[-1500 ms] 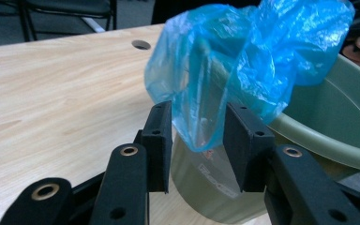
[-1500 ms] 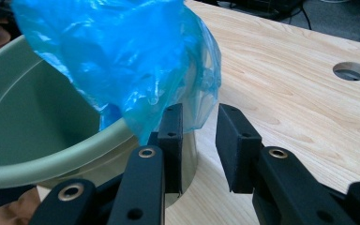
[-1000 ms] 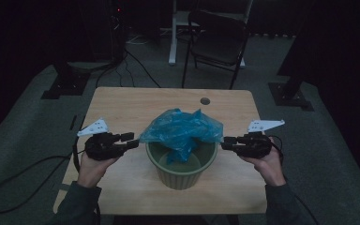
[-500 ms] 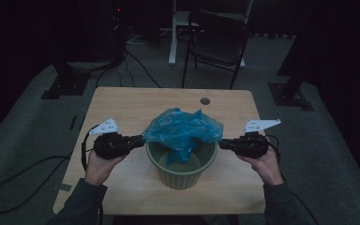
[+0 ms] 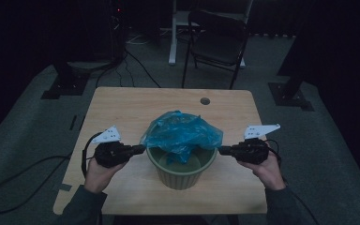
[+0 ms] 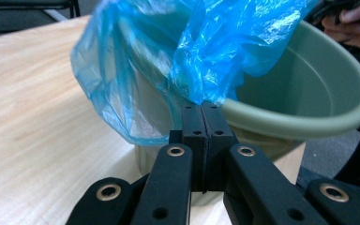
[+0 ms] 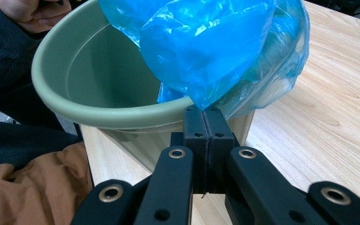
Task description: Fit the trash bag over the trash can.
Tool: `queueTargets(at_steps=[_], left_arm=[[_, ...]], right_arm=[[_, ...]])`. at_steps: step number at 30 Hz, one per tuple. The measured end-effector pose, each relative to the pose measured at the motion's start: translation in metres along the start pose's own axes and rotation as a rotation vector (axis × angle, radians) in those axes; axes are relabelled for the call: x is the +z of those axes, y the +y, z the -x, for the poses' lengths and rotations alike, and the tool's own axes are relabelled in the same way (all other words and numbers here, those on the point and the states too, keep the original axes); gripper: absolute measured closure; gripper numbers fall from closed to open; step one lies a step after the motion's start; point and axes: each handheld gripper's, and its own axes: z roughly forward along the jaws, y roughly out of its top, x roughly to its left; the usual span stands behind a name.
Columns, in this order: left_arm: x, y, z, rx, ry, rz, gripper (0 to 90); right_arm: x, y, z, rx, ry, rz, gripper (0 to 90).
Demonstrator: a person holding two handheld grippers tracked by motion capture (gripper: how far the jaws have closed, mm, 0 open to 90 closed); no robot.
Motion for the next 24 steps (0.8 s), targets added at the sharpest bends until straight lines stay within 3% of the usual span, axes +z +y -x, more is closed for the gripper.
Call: queueTargets(at_steps=[7, 15, 24], left_arm=[[0.005, -0.011, 0.005, -0.015, -0.021, -0.014, 89.9], [0.015, -0.011, 0.016, 0.007, -0.036, -0.033, 90.0], [0.031, -0.005, 0.0, -0.017, -0.013, -0.024, 89.9]], right_arm=[[0.001, -0.004, -0.005, -0.014, 0.019, -0.03, 90.0], [0.006, -0.004, -0.014, -0.05, 0.044, -0.075, 90.0], [0.019, 0.001, -0.004, -0.027, -0.005, -0.058, 90.0]])
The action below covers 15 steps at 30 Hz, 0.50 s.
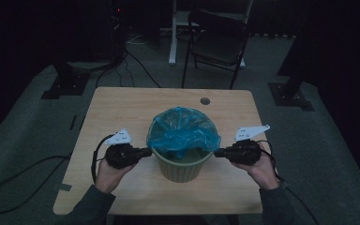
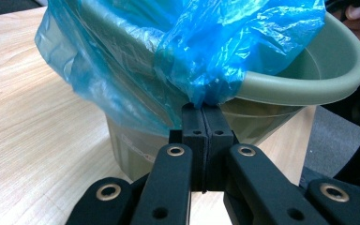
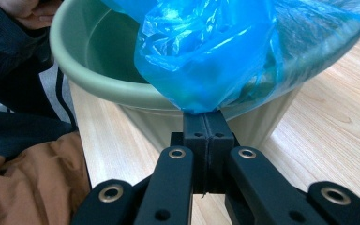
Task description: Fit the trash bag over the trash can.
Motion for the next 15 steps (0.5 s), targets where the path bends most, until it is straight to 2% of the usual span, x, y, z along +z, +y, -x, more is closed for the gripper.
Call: queueTargets(at_steps=[2, 7, 15], left_arm=[[0.002, -0.001, -0.001, -0.002, -0.001, -0.002, 89.9], [0.007, -0.007, 0.004, 0.005, -0.008, -0.02, 89.6], [0.014, -0.014, 0.005, 0.0, -0.019, -0.047, 89.3]], right_arm=[[0.002, -0.001, 0.0, 0.006, 0.018, 0.009, 90.0], [0.004, -0.004, -0.001, 0.006, 0.028, 0.008, 90.0], [0.011, -0.01, -0.002, 0.007, 0.047, -0.011, 90.0]])
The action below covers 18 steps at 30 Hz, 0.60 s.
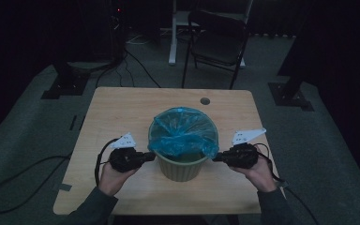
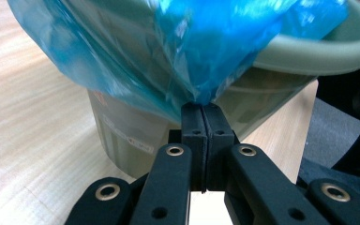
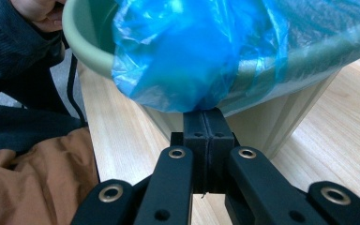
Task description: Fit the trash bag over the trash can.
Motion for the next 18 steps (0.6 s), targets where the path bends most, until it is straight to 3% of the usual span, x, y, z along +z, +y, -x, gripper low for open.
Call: queueTargets(at_steps=[7, 8, 9, 12, 18], left_arm=[[0.002, -0.005, 0.0, -0.007, 0.0, -0.013, 86.9], [0.002, -0.005, 0.0, -0.007, 0.0, -0.013, 86.9], [-0.009, -0.006, 0.0, -0.007, 0.01, 0.016, 83.2], [-0.021, -0.007, 0.0, -0.008, 0.022, 0.043, 76.8], [-0.043, -0.004, 0.002, 0.005, 0.042, 0.101, 66.8]], right_arm=[[0.0, -0.004, 0.003, 0.009, -0.001, -0.004, 89.3], [-0.001, -0.004, 0.002, 0.008, -0.004, 0.0, 85.8], [-0.005, -0.005, 0.002, 0.009, -0.007, 0.006, 79.4], [-0.012, -0.005, 0.0, 0.002, -0.011, 0.015, 70.2], [-0.027, -0.004, -0.001, 0.001, -0.014, 0.059, 61.3]])
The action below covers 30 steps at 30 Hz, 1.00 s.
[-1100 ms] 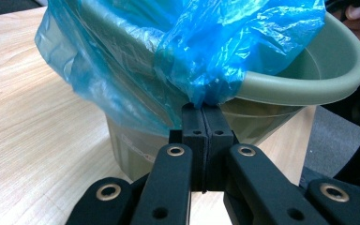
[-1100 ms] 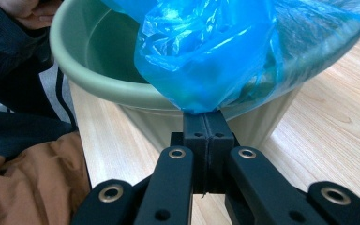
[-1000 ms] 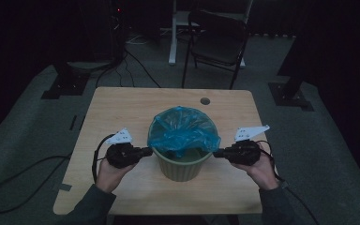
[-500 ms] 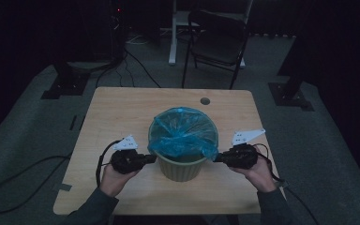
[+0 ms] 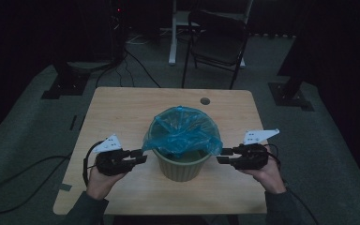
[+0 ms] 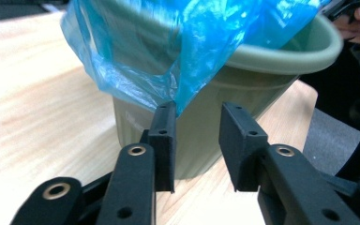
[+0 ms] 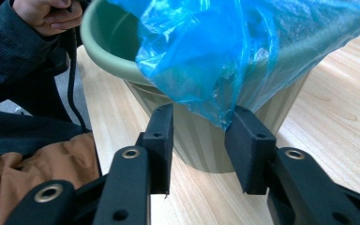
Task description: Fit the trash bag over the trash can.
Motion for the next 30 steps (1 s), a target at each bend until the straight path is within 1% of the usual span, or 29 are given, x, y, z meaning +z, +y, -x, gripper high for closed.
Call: queueTargets(at_steps=[1, 3, 6, 8, 10, 15, 16, 20, 22, 24, 25, 26, 27, 28, 30], left_arm=[[-0.003, 0.002, 0.001, 0.005, 0.006, 0.007, 66.0], [-0.008, 0.004, 0.002, 0.014, 0.007, 0.022, 65.4], [-0.014, 0.007, 0.003, 0.024, 0.006, 0.032, 64.4], [-0.014, 0.007, 0.004, 0.026, 0.005, 0.034, 64.0], [-0.018, 0.008, 0.005, 0.034, -0.007, 0.035, 63.6], [-0.023, 0.008, 0.006, 0.041, -0.003, 0.042, 61.7], [-0.026, 0.01, 0.007, 0.051, 0.003, 0.051, 61.7], [-0.028, 0.02, 0.008, 0.069, 0.009, 0.075, 57.8], [-0.028, 0.026, 0.009, 0.08, 0.005, 0.091, 55.5], [-0.024, 0.033, 0.01, 0.093, -0.019, 0.11, 54.0], [-0.022, 0.035, 0.01, 0.098, -0.02, 0.108, 53.7], [-0.018, 0.037, 0.011, 0.106, -0.02, 0.098, 53.0], [-0.018, 0.037, 0.011, 0.106, -0.02, 0.098, 52.6], [-0.01, 0.039, 0.01, 0.107, -0.028, 0.078, 52.6], [-0.003, 0.038, 0.01, 0.108, -0.033, 0.057, 51.9]], right_arm=[[-0.003, 0.0, -0.001, -0.001, -0.001, 0.005, 60.1], [-0.006, 0.001, -0.001, -0.001, -0.004, 0.008, 58.7], [-0.011, 0.0, -0.001, 0.004, -0.007, 0.017, 57.7], [-0.013, 0.0, -0.001, 0.005, -0.011, 0.018, 57.3], [-0.017, -0.001, -0.001, 0.006, -0.017, 0.028, 56.7], [-0.021, 0.0, -0.001, 0.009, -0.023, 0.05, 56.1], [-0.021, 0.0, -0.001, 0.011, -0.023, 0.055, 56.0], [-0.022, 0.005, -0.001, 0.011, -0.031, 0.075, 55.3], [-0.021, 0.008, -0.002, 0.009, -0.029, 0.08, 55.3], [-0.019, 0.01, -0.002, 0.003, -0.027, 0.082, 55.3], [-0.018, 0.012, -0.002, 0.003, -0.028, 0.083, 55.4], [-0.017, 0.013, -0.002, 0.003, -0.026, 0.083, 55.3], [-0.017, 0.013, -0.002, 0.003, -0.026, 0.083, 55.3], [-0.015, 0.014, -0.002, 0.001, -0.025, 0.083, 55.4], [-0.012, 0.016, -0.002, -0.003, -0.018, 0.079, 55.3]])
